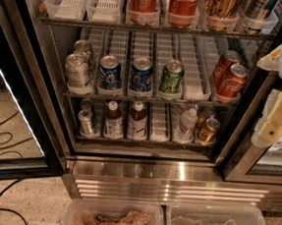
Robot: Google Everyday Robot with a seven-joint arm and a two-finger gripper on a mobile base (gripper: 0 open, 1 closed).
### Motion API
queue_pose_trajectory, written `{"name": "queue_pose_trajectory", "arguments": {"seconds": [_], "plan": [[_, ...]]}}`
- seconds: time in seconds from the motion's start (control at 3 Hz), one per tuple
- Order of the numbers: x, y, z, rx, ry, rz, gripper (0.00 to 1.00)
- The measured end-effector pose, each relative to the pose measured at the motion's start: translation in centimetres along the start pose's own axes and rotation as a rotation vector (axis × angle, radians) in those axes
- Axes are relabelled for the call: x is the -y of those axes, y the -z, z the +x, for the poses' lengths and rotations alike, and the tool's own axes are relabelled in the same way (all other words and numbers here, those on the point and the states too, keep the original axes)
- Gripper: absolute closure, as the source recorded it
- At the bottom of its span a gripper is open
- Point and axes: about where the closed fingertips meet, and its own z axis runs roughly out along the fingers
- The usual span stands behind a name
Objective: Pick blue plastic bottle from bottom shelf of fridge
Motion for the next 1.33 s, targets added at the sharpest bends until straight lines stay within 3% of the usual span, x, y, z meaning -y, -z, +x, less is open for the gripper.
{"name": "queue_pose_trajectory", "arguments": {"seconds": [0.33,0.67,1.0,1.33], "plan": [[0.1,0.2,-0.2,0.006,-0.001,0.012,0.00],[-0.2,0.0,-0.5,0.078,-0.035,0.049,0.00],[-3.5,-2.3,-0.1,0.215,-0.072,0.064,0.00],[-3.5,-5.6,-3.5,0.398,-0.073,0.071,0.00]]}}
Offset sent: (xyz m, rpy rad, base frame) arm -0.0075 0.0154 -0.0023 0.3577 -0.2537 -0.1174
